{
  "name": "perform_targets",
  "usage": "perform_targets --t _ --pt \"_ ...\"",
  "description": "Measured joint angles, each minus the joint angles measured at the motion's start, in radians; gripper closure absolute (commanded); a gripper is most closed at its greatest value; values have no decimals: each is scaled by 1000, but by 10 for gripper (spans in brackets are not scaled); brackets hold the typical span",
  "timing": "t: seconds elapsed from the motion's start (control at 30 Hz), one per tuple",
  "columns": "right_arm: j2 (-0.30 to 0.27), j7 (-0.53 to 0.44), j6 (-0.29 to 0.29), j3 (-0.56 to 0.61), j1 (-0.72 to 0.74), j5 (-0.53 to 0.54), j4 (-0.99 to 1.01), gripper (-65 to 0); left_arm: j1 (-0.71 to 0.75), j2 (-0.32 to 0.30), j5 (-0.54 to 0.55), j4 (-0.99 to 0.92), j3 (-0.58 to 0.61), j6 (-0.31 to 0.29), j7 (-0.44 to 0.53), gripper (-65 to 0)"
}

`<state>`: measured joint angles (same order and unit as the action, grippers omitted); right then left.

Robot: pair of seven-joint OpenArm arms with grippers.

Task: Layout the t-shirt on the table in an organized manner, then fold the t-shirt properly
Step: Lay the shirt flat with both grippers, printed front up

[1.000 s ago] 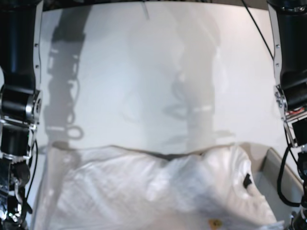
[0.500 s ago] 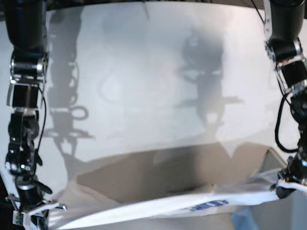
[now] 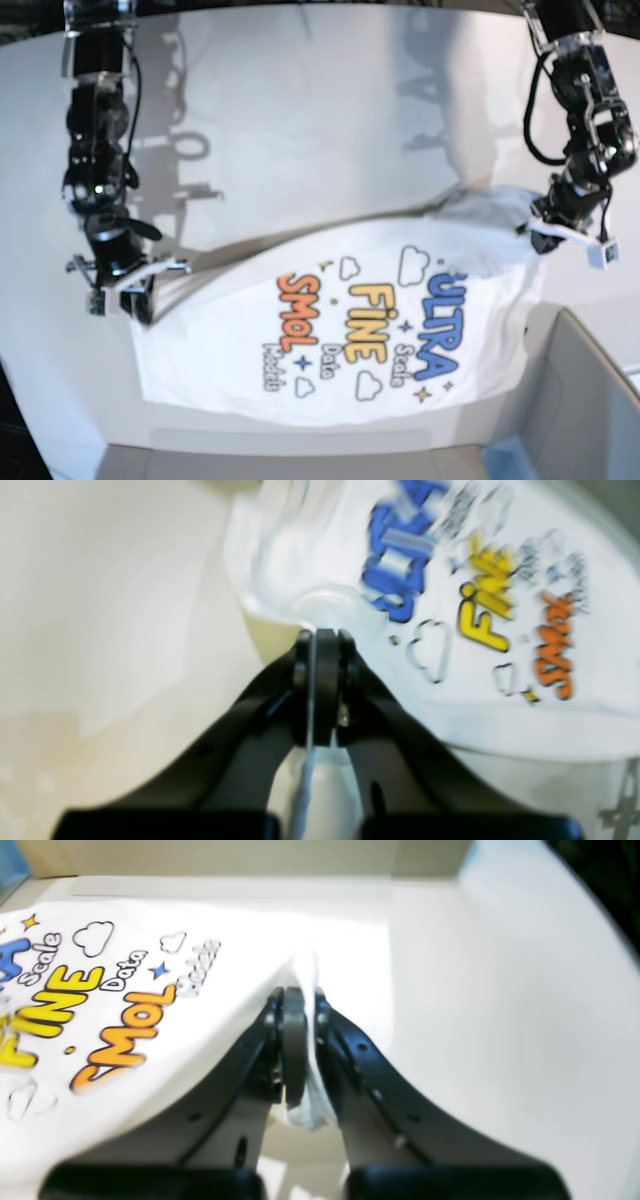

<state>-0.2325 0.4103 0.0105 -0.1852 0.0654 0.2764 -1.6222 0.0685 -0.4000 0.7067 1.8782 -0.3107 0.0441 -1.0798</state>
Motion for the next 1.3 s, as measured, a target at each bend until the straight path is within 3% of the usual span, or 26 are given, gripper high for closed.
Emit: perform_targets --t 0.37,0.57,1.0,1.17,1.3 --pt "43 -10 9 -116 -230 -4 -93 0 200 7 -3 2 -1 2 7 0" --pt "59 -9 -6 -153 -328 5 -143 0 272 115 2 2 -174 -8 5 0" --pt "70 -11 -10 -249 -499 10 -152 0 409 115 9 3 -208 -8 5 0" --pt "69 -71 -3 -251 -559 176 -152 0 415 115 5 15 -209 -8 6 0" --pt "64 -93 -3 -250 -551 177 -152 0 413 115 2 97 -209 -8 4 0"
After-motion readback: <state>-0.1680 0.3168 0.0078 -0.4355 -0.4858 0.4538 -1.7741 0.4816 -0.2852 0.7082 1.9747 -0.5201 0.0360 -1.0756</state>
